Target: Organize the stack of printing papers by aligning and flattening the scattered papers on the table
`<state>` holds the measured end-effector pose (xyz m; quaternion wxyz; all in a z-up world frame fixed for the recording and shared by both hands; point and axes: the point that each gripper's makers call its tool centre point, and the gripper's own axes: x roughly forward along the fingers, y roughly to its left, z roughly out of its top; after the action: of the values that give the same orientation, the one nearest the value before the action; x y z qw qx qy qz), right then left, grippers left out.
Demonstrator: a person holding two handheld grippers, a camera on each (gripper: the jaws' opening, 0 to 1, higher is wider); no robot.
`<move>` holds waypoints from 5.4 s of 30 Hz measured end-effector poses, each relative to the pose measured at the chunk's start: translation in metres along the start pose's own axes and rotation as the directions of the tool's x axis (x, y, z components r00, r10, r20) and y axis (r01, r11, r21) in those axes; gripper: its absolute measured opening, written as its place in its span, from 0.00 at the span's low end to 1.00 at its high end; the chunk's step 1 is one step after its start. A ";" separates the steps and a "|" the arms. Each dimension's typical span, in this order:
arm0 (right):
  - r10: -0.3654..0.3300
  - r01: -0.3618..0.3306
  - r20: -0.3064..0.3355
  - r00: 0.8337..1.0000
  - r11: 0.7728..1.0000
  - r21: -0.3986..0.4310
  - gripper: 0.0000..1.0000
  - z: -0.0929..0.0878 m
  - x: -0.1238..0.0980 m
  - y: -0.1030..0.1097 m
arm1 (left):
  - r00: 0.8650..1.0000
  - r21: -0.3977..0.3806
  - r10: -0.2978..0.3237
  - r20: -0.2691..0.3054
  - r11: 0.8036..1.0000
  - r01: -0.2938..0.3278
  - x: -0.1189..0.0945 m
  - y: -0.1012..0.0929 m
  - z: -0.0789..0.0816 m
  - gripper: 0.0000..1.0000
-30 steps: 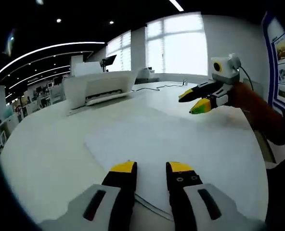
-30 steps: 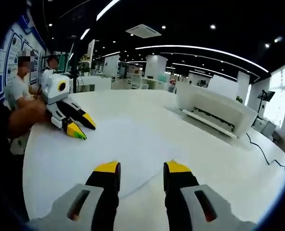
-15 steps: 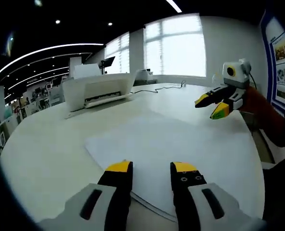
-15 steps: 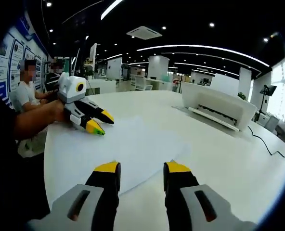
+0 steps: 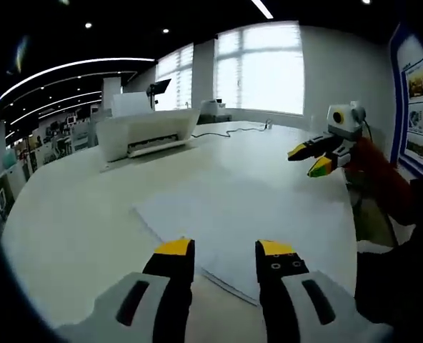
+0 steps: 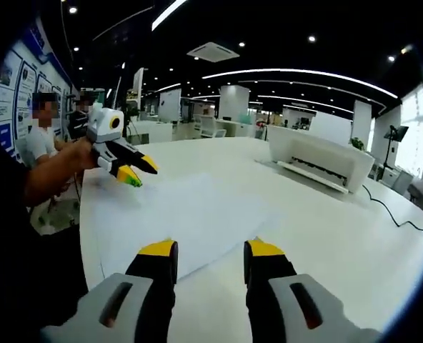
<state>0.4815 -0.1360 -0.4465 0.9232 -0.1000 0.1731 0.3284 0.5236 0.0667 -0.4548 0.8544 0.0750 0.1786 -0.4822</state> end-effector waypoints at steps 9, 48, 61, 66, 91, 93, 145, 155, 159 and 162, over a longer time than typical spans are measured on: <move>-0.018 0.018 0.011 1.000 1.000 0.008 0.34 -0.004 -0.020 0.002 | 0.999 -0.020 0.028 0.025 0.999 -0.027 -0.038 -0.001 0.001 0.40; -0.098 0.098 0.051 0.994 0.995 0.019 0.35 -0.023 -0.094 0.021 | 0.964 -0.126 0.220 0.148 0.971 -0.202 -0.195 0.014 -0.034 0.40; -0.102 0.100 0.083 0.991 0.995 0.019 0.35 -0.022 -0.116 0.041 | 0.937 -0.171 0.310 0.162 0.944 -0.283 -0.249 -0.004 -0.054 0.40; -0.108 0.105 0.108 0.988 0.994 0.025 0.35 -0.022 -0.131 0.053 | 0.919 -0.197 0.357 0.164 0.925 -0.324 -0.272 -0.012 -0.066 0.40; -0.093 0.091 0.083 0.992 0.995 0.028 0.34 -0.035 -0.131 0.069 | 0.910 -0.205 0.380 0.166 0.916 -0.346 -0.277 -0.017 -0.069 0.41; -0.092 0.090 0.081 0.992 0.996 0.028 0.34 -0.035 -0.130 0.069 | 0.911 -0.205 0.378 0.167 0.916 -0.343 -0.277 -0.017 -0.069 0.41; -0.090 0.088 0.053 0.995 0.996 0.030 0.34 -0.041 -0.127 0.071 | 0.914 -0.197 0.376 0.151 0.918 -0.345 -0.277 -0.018 -0.072 0.41; -0.089 0.088 0.050 0.995 0.996 0.031 0.34 -0.043 -0.126 0.072 | 0.915 -0.199 0.375 0.148 0.917 -0.344 -0.276 -0.019 -0.074 0.41; -0.090 0.088 0.052 0.995 0.996 0.031 0.34 -0.042 -0.126 0.072 | 0.915 -0.199 0.376 0.146 0.917 -0.345 -0.276 -0.019 -0.075 0.41; -0.089 0.088 0.052 0.995 0.996 0.032 0.34 -0.043 -0.126 0.072 | 0.915 -0.199 0.376 0.146 0.917 -0.345 -0.276 -0.019 -0.075 0.41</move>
<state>0.3329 -0.1660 -0.4419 0.9425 -0.0849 0.1487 0.2871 0.3598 0.2987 -0.4189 0.9447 -0.0104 0.1234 -0.3037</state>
